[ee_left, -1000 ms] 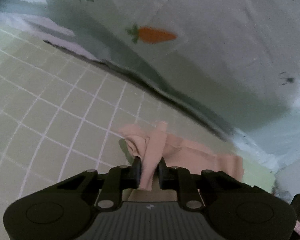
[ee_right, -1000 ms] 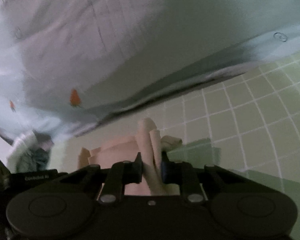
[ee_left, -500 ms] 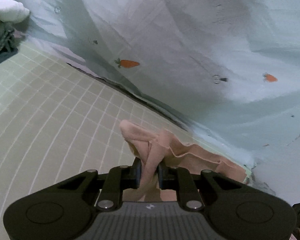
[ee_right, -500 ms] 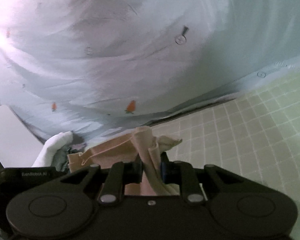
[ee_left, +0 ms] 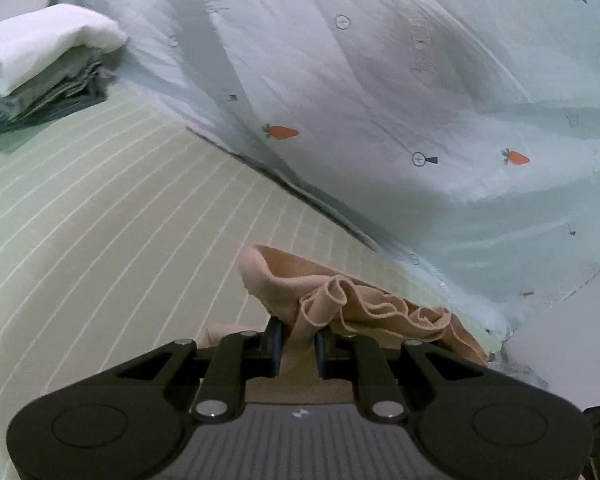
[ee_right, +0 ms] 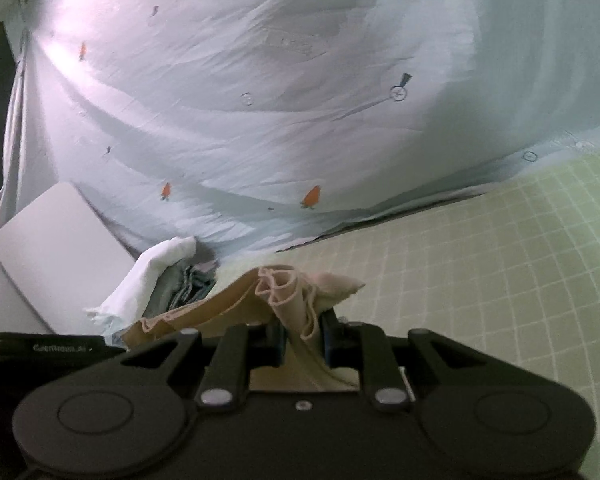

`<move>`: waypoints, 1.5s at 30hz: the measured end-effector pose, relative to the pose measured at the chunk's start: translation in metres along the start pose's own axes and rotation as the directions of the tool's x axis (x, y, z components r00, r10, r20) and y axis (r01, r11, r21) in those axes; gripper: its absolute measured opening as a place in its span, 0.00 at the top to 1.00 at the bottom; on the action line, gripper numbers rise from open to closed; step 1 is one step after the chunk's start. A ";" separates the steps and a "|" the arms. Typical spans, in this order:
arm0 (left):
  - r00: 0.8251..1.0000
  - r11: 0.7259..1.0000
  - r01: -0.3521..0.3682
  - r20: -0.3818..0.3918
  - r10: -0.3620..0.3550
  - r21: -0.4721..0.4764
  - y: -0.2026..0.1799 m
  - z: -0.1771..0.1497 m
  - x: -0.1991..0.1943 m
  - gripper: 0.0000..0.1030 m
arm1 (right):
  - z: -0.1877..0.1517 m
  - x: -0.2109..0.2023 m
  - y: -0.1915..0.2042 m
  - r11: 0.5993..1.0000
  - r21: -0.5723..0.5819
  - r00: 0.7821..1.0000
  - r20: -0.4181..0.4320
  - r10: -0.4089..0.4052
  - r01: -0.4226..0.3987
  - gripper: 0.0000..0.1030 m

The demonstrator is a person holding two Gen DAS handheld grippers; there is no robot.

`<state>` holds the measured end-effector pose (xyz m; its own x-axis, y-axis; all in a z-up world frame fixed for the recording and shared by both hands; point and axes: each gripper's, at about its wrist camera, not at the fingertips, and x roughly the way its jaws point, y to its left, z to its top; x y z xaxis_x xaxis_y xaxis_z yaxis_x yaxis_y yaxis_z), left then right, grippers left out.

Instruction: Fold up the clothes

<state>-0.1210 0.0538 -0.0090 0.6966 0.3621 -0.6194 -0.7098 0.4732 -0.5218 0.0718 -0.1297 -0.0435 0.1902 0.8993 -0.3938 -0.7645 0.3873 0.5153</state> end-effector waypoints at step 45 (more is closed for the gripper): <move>0.880 0.988 -0.049 0.461 0.112 -0.147 0.344 0.482 -0.079 0.90 | 0.082 0.385 0.420 0.914 -0.072 0.915 0.014 0.402 -0.400 0.83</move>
<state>-0.3700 0.5757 0.1430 0.5816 0.7420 -0.3334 -0.7507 0.3316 -0.5714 -0.1253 0.3956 0.0838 -0.1244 0.9820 -0.1423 -0.8191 -0.0207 0.5733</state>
